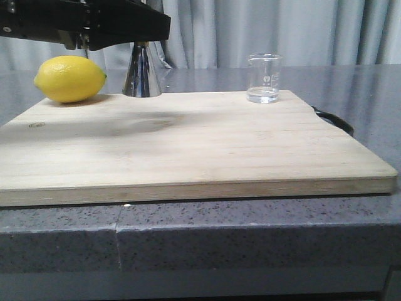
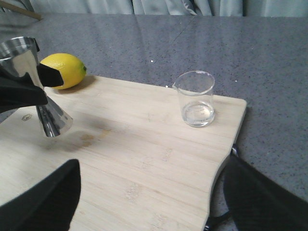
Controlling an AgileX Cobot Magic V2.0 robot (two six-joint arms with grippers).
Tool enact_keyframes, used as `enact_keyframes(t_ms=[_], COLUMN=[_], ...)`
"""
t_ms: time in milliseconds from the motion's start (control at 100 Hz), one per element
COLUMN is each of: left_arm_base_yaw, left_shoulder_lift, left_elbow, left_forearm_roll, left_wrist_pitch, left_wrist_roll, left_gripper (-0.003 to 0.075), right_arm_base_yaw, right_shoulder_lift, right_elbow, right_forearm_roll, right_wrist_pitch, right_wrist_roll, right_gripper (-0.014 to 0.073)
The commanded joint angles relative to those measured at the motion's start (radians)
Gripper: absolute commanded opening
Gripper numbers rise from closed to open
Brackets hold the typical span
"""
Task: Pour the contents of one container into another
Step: 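Lower the jigger onto the board with the left gripper and release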
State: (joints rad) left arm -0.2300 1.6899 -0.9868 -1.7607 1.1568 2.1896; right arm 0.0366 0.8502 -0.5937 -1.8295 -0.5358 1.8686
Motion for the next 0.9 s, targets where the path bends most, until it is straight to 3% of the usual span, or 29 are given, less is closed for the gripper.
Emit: enact_keyframes(t_ms=[0,890], left_arm_base_yaw=[-0.009,-0.009], left_shoulder_lift=[-0.035,0.053], left_elbow=[-0.030,-0.030], left_forearm_roll=[-0.079,-0.081], left_wrist_pitch=[0.114,0.122], left_wrist_roll=[-0.003,0.057], left_gripper=[0.0188,0.0188], right_arm_base_yaw=[0.002,0.002], right_shoulder_lift=[-0.037,-0.055], right_elbow=[-0.016,-0.014], right_forearm_roll=[-0.009,-0.009], right_wrist_pitch=[0.028,0.032], right_wrist_roll=[0.000,0.000], right_gripper=[0.0549,0.0549])
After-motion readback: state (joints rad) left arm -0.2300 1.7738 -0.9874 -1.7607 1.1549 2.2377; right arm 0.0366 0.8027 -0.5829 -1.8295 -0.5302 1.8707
